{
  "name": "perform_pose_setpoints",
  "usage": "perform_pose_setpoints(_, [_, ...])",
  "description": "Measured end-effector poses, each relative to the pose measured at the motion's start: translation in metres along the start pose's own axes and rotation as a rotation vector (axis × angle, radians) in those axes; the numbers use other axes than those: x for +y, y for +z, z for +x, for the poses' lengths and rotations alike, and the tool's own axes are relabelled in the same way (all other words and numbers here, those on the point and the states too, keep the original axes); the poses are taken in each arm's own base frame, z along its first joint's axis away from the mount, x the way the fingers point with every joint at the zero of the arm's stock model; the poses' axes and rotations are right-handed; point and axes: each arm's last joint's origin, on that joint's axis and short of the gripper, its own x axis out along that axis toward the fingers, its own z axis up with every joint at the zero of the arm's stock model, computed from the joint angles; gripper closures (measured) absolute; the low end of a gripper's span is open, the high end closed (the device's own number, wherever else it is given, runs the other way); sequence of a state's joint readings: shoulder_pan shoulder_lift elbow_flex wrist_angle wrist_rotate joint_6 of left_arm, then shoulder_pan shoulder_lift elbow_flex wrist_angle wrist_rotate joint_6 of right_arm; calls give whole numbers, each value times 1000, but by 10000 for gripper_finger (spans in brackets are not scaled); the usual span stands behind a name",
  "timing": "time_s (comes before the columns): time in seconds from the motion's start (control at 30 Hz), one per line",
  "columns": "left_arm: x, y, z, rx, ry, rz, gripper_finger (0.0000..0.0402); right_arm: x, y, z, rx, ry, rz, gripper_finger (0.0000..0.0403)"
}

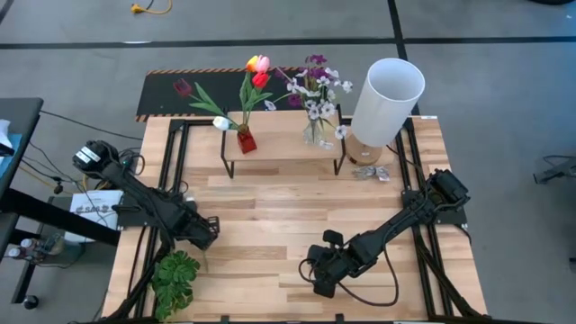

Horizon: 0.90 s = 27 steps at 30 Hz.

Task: Pick and place flowers into a vace then onto a shelf
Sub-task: Put the white flower into the red vase on the shelf

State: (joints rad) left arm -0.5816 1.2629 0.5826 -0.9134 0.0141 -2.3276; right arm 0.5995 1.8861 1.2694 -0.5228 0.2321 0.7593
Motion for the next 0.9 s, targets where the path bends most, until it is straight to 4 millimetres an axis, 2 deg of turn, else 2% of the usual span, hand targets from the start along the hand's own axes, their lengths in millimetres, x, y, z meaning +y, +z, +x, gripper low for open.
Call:
perform_pose_setpoints(0.27, [5,5,22,38,-51,1,235,0,1,0,-5,5,4,349])
perform_pose_setpoints(0.47, [3,4,17,8,-49,34,244,2,-1,0,-4,7,32,349])
perform_pose_setpoints(0.57, [3,4,17,3,-54,60,277,3,-2,-1,-5,8,30,349])
perform_pose_setpoints(0.77, [2,4,17,-15,-71,71,377,3,-2,-1,-5,8,30,349])
perform_pose_setpoints(0.9, [2,4,17,-26,-81,120,392,3,-2,-1,-6,7,31,349])
